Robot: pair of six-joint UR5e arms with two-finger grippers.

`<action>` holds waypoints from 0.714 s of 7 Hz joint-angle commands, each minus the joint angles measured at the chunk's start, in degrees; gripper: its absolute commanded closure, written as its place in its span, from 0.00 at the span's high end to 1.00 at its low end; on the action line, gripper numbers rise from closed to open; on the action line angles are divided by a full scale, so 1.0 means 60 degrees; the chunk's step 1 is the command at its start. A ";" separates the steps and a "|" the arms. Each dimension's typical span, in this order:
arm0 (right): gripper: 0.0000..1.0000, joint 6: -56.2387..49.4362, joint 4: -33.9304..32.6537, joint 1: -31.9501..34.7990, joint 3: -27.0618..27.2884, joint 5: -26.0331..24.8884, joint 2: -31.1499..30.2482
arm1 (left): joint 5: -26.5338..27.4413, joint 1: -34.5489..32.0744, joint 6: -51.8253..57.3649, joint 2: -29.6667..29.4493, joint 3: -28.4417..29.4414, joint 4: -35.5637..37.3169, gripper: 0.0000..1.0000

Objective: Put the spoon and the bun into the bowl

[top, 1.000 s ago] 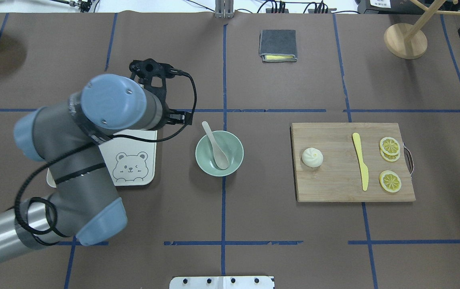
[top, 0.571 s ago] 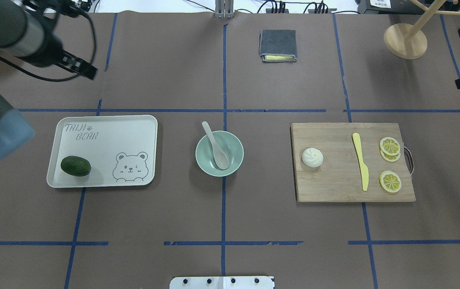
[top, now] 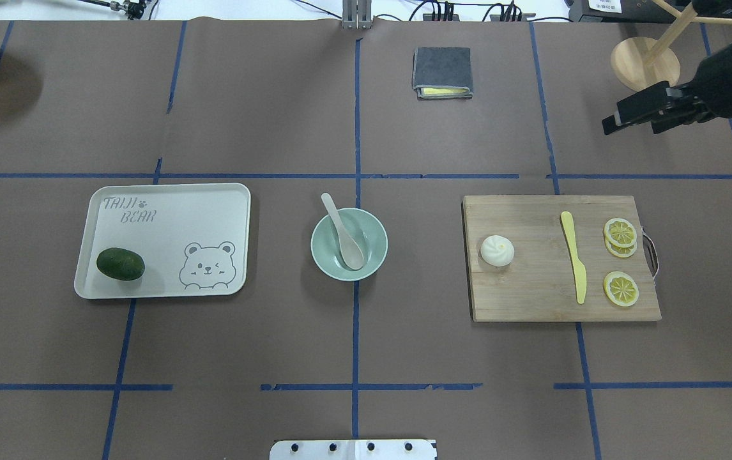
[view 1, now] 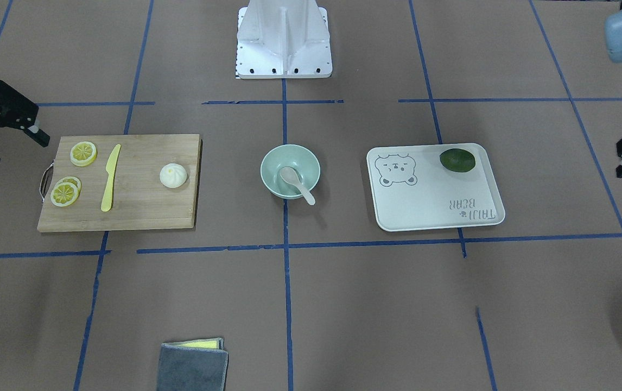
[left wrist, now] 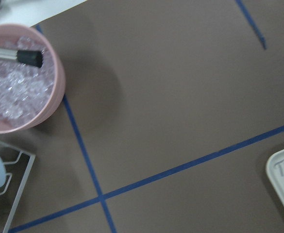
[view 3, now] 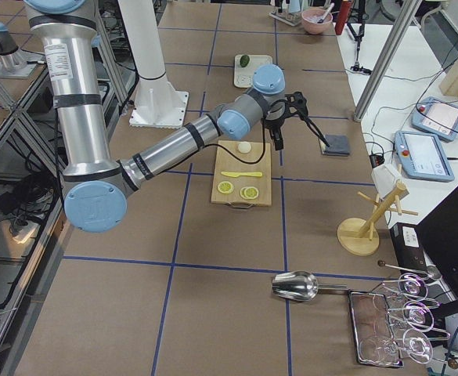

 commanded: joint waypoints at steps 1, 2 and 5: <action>1.00 0.0476 -0.2107 -0.1401 0.0663 -0.1541 0.0824 | -0.0242 -0.1179 0.1225 0.0812 0.0525 0.0272 1.00; 1.00 0.0795 -0.2204 -0.2205 0.0680 -0.2492 0.0872 | -0.0563 -0.1211 0.1216 0.1352 0.0468 0.0375 1.00; 1.00 0.1179 -0.1081 -0.3807 -0.0398 -0.4414 0.0506 | -0.0595 -0.1182 0.1157 0.1386 0.0395 0.0332 1.00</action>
